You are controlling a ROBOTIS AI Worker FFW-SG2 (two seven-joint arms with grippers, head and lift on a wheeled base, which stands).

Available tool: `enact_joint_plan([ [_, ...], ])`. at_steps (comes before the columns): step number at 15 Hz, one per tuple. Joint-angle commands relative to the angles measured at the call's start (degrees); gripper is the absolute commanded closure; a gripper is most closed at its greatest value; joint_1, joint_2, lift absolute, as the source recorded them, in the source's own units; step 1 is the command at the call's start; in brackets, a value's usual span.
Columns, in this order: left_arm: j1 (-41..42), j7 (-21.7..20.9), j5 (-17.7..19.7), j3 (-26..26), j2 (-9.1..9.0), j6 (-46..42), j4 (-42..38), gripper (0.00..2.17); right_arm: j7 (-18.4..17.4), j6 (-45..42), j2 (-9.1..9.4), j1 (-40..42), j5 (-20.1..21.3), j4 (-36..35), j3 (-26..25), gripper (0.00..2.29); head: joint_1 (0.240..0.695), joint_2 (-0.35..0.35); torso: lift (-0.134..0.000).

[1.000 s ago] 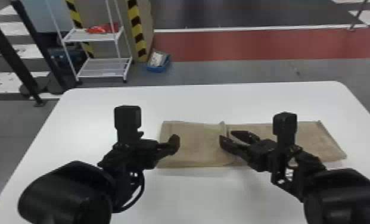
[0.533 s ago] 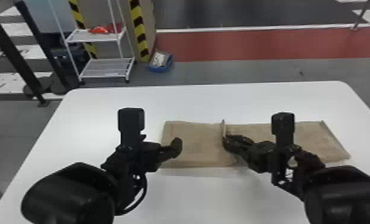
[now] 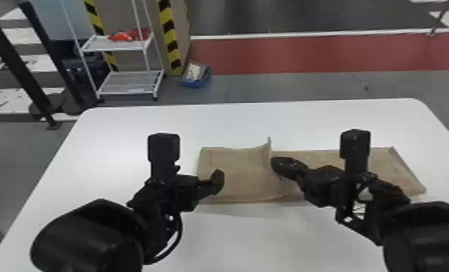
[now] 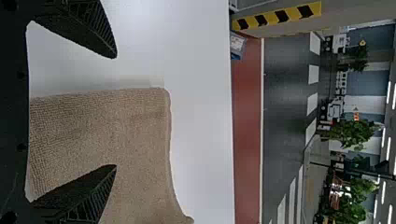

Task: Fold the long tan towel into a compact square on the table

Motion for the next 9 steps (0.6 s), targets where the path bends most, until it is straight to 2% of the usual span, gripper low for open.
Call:
enact_joint_plan([
  [1, 0.0, 0.0, -0.1, -0.3, -0.12, 0.0, 0.0, 0.04, 0.0, 4.2, -0.42, 2.3, -2.4, -8.0, -1.9, 1.18, 0.695, 0.094, -0.125],
  [2, 0.0, 0.0, -0.2, -0.3, -0.12, 0.0, 0.0, 0.04, 0.0, 6.3, -0.6, 3.4, -2.5, -10.5, -2.6, 1.18, 0.695, 0.093, -0.125],
  [4, 0.1, 0.0, -0.2, -0.4, -0.12, 0.0, -0.2, 0.04, -0.2, 7.4, -0.6, 5.3, -2.3, -10.5, -3.8, 1.18, 0.695, 0.088, -0.125],
  [9, 0.4, 0.0, -0.4, -0.6, -0.12, 0.0, -0.7, 0.04, -1.2, 3.0, -0.25, 3.9, -0.6, -2.2, -3.5, 1.18, 0.695, 0.061, -0.125],
])
